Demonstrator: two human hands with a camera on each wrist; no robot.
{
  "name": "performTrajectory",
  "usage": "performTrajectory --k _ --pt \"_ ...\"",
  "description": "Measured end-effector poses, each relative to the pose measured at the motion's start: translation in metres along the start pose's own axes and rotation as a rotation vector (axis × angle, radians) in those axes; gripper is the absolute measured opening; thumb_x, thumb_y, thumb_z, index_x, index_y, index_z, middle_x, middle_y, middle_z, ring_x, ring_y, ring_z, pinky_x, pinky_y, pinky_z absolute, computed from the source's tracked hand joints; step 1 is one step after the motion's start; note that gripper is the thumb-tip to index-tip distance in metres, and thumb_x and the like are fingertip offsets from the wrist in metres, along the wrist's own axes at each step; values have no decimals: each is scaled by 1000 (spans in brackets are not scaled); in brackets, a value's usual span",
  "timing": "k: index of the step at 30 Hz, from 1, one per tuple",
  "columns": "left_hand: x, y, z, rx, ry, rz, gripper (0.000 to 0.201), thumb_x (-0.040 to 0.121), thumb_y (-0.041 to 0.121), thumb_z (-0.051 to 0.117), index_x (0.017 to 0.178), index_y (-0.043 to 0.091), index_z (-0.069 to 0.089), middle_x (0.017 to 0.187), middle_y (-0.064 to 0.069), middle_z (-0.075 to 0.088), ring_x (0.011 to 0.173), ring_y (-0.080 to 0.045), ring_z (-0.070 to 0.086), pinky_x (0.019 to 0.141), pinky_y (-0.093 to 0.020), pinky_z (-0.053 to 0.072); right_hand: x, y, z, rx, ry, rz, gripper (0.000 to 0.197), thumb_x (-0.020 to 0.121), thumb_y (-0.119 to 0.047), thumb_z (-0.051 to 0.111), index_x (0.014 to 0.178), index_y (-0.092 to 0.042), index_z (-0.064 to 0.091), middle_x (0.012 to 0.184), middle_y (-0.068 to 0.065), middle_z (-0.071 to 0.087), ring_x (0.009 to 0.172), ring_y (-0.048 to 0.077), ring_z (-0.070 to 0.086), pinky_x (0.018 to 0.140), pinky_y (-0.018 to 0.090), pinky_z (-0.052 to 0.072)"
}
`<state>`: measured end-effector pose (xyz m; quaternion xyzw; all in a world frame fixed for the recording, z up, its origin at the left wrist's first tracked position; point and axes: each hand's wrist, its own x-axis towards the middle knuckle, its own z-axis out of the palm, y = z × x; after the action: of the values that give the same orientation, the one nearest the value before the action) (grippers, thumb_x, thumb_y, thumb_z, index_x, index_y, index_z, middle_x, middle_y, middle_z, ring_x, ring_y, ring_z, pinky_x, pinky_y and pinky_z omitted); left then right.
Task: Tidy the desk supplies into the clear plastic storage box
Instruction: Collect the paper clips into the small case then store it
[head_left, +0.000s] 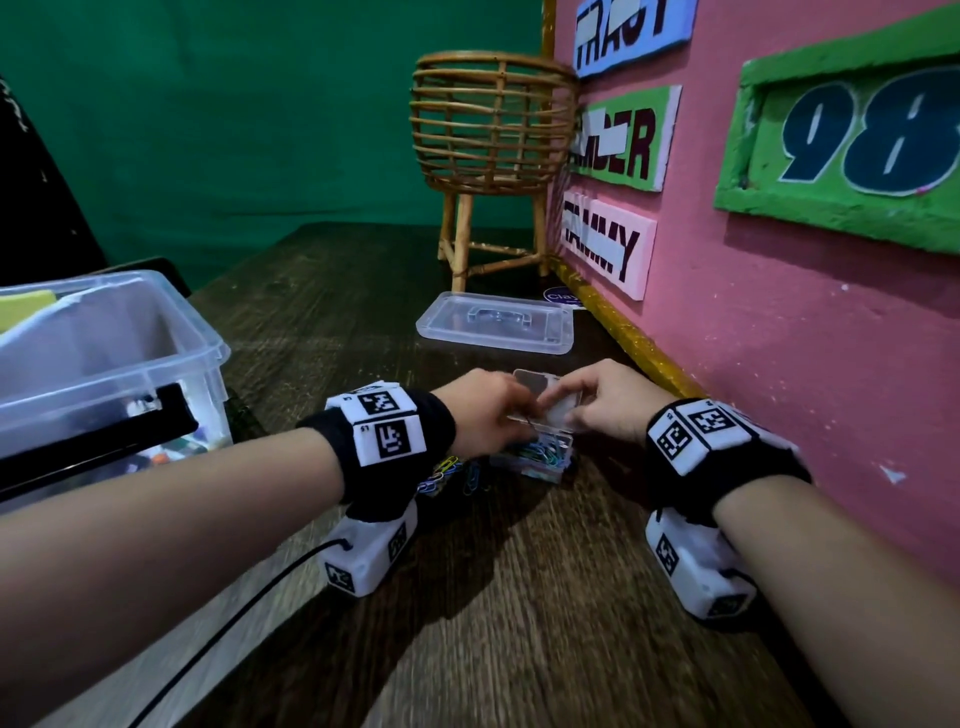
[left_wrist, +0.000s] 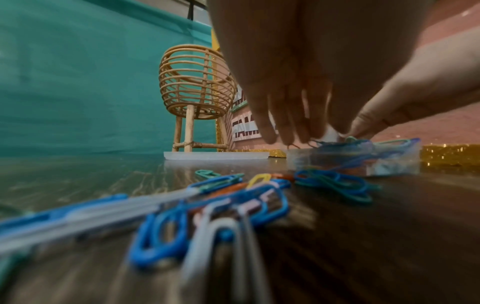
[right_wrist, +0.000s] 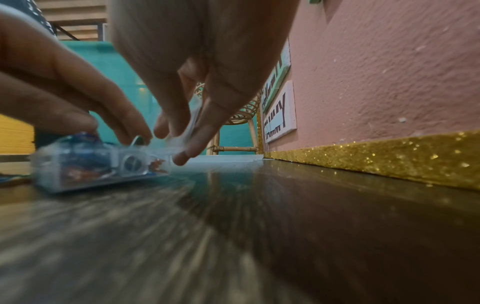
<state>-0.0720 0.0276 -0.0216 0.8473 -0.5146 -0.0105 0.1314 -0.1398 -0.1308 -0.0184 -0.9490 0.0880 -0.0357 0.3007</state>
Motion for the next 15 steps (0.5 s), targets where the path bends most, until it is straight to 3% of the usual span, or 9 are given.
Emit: performTrajectory --k 3,5,8,10,12,15 --pt "-1 2 3 -17 -95 92 30 91 17 55 120 20 63 125 -2 61 113 -19 58 98 -26 41 1 0 0 0 -22 -7 39 78 4 62 94 -30 69 87 -11 59 81 8 56 84 27 49" --pt "-2 1 3 -63 -68 95 29 91 14 55 117 20 65 119 -1 65 110 -17 60 97 -27 44 2 1 -1 1 -26 -4 38 77 3 64 96 -29 69 87 -12 58 85 11 57 86 28 50" --pt "-3 1 1 -112 15 141 30 89 11 57 118 17 64 117 -1 66 107 -15 61 88 -16 43 3 2 -1 -5 -22 -12 38 76 2 66 103 -25 68 84 -11 60 87 12 57 83 27 48" --pt "-4 4 -1 -73 -39 210 35 90 11 56 124 18 60 125 0 62 114 -13 57 91 -12 38 3 2 -1 4 -22 -19 37 76 1 66 104 -23 69 85 -11 61 88 11 57 80 24 46" --pt "-4 5 -1 8 -127 245 36 91 11 53 126 19 59 130 0 59 119 -14 54 101 -19 37 3 2 -1 12 -33 -17 37 76 2 67 103 -24 69 90 -11 59 84 7 55 79 20 44" --pt "-3 3 -1 108 -157 187 35 93 11 49 125 18 60 128 -2 61 118 -16 56 104 -26 40 3 2 -1 7 -40 -7 38 76 3 67 102 -25 70 92 -12 56 80 3 52 77 19 42"
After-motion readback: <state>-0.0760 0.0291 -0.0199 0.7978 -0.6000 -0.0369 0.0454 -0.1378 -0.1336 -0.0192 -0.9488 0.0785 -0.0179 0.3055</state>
